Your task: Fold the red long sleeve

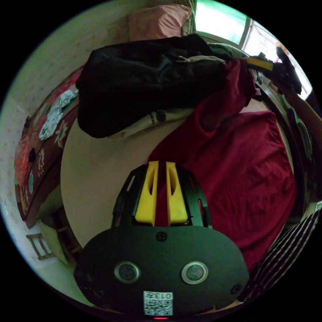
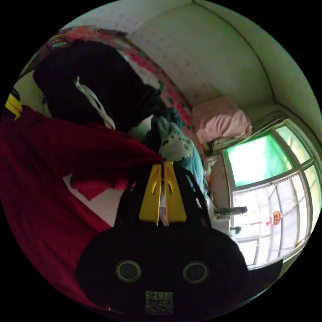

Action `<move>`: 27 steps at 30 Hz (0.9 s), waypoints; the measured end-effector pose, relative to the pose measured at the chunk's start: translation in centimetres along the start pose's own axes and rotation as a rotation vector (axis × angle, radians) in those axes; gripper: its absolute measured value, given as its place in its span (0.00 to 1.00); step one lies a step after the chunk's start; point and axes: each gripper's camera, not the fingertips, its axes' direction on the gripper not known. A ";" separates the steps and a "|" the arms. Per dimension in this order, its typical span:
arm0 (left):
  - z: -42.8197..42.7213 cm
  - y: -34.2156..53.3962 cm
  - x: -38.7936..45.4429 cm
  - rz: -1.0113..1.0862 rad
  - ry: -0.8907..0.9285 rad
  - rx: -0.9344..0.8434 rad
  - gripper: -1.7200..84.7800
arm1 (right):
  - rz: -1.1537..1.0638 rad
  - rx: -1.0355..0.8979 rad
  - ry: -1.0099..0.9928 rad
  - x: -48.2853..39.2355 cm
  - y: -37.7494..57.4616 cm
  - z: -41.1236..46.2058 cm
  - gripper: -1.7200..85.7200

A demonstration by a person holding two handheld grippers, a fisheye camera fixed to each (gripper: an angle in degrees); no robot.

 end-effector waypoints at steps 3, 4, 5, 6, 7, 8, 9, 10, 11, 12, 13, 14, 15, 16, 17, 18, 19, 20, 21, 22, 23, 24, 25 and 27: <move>-0.6 0.9 -0.4 -0.044 -0.036 0.010 0.04 | 0.033 0.049 -0.049 0.8 1.0 -1.3 0.08; -1.1 1.8 -0.5 -0.058 -0.070 0.016 0.04 | 0.038 0.032 -0.099 1.7 1.5 -2.1 0.10; -1.8 2.9 -0.3 -0.058 -0.075 0.039 0.04 | 0.053 0.034 -0.130 2.4 2.1 -2.7 0.11; -2.1 3.6 -0.2 -0.060 -0.073 0.047 0.04 | 0.092 0.045 -0.190 3.7 3.5 -3.8 0.12; -2.5 5.2 0.1 -0.062 -0.066 0.046 0.04 | 0.133 0.031 -0.241 4.8 5.2 -4.4 0.13; -2.7 7.0 0.7 -0.067 -0.058 0.029 0.04 | 0.160 0.022 -0.259 5.3 6.3 -4.7 0.13; -2.8 8.0 1.0 -0.073 -0.048 0.020 0.04 | 0.221 0.002 -0.283 6.1 8.7 -5.0 0.13; -2.9 10.1 1.7 -0.089 -0.016 0.007 0.05 | 0.278 -0.024 -0.307 6.6 11.4 -5.3 0.12; -2.9 12.5 2.5 -0.118 0.007 -0.010 0.05 | 0.311 -0.037 -0.319 6.7 12.8 -5.5 0.12; -2.9 13.6 3.0 -0.132 0.017 -0.022 0.06 | 0.370 -0.047 -0.366 6.5 15.8 -6.0 0.11; -2.9 15.9 4.0 -0.149 0.030 -0.051 0.06 | 0.380 -0.033 -0.444 5.6 18.5 -6.7 0.10; -2.9 18.1 5.2 -0.172 0.021 -0.079 0.07 | 0.362 -0.029 -0.473 4.9 19.7 -7.2 0.10; -3.0 19.2 5.7 -0.189 0.018 -0.093 0.07 | 0.311 -0.048 -0.494 3.0 21.7 -8.2 0.10; -3.1 21.2 6.9 -0.223 0.034 -0.120 0.08 | 0.263 -0.086 -0.524 1.0 23.4 -9.1 0.10; -3.3 23.2 8.1 -0.262 0.059 -0.128 0.08 | 0.232 -0.098 -0.554 -0.1 24.1 -9.6 0.10; -3.4 24.1 8.8 -0.280 0.073 -0.122 0.08 | 0.172 -0.123 -0.595 -2.3 25.3 -10.8 0.10; -3.9 25.7 10.4 -0.285 0.098 -0.101 0.09 | 0.147 -0.141 -0.610 -4.2 26.4 -12.0 0.09; -4.3 26.9 12.3 -0.262 0.097 -0.093 0.09 | 0.127 -0.135 -0.628 -5.1 26.9 -12.6 0.09; -4.3 27.5 13.3 -0.247 0.091 -0.098 0.10 | 0.060 -0.132 -0.657 -6.8 27.8 -13.7 0.09; -4.2 28.6 15.5 -0.213 0.094 -0.120 0.11 | 0.024 -0.159 -0.655 -8.1 28.7 -14.3 0.09; -3.8 29.5 17.7 -0.162 0.123 -0.150 0.11 | 0.014 -0.164 -0.665 -8.7 29.2 -14.6 0.09; -3.5 29.9 18.8 -0.138 0.138 -0.169 0.11 | -0.034 -0.158 -0.703 -9.5 30.2 -15.1 0.09; -2.9 30.8 21.1 -0.092 0.156 -0.202 0.12 | -0.081 -0.165 -0.719 -10.3 31.1 -15.5 0.10; -2.1 32.2 24.5 -0.022 0.142 -0.244 0.12 | -0.144 -0.165 -0.745 -11.1 32.4 -16.0 0.10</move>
